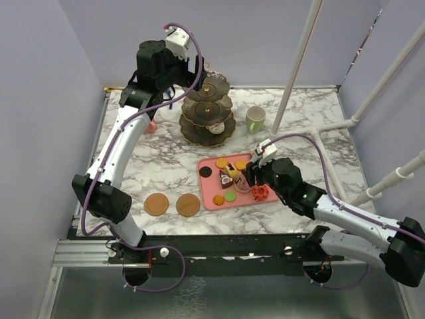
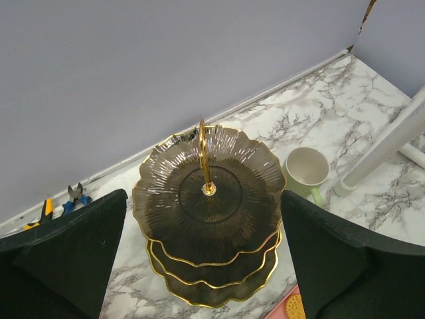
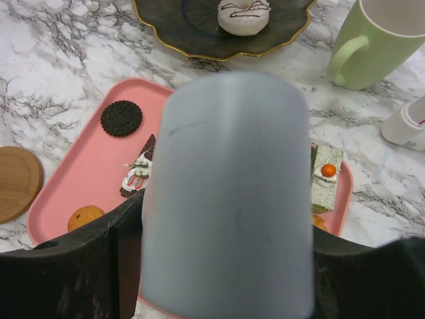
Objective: Serve the afternoon tea
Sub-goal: Pick up the desert from the tray.
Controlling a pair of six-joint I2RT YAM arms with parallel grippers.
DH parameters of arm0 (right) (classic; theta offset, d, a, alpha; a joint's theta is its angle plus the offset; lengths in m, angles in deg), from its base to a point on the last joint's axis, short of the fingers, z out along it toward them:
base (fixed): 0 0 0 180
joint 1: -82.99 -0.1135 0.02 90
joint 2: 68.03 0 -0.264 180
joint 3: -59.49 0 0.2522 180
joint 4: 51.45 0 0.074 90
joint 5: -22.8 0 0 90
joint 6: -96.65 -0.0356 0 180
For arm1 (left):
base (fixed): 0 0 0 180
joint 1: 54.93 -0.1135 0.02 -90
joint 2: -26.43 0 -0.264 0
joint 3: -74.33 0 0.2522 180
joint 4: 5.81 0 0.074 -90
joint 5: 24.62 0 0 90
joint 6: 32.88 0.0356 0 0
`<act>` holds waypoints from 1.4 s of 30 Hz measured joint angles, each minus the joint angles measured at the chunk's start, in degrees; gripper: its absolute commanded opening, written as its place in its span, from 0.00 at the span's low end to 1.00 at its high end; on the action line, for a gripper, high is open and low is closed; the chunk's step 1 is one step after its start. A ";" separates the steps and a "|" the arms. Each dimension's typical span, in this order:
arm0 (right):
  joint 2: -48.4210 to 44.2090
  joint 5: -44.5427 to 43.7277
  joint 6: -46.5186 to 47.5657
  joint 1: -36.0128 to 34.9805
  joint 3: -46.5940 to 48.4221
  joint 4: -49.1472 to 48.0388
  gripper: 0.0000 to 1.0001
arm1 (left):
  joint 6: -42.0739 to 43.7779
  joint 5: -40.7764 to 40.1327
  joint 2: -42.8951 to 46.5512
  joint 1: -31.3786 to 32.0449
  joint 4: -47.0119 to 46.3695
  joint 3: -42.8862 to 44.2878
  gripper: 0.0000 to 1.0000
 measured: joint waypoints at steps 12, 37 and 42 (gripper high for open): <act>1.90 0.20 -0.59 0.00 -1.07 -2.60 0.61 | 0.00 0.00 0.00 0.00 0.85 0.00 0.99; -1.95 0.31 1.22 0.00 6.38 0.11 0.33 | 0.02 -0.20 0.00 0.00 0.85 0.00 0.99; 2.43 1.11 2.86 0.00 12.55 -1.64 0.33 | -0.20 -0.26 -0.04 0.00 0.85 0.00 0.99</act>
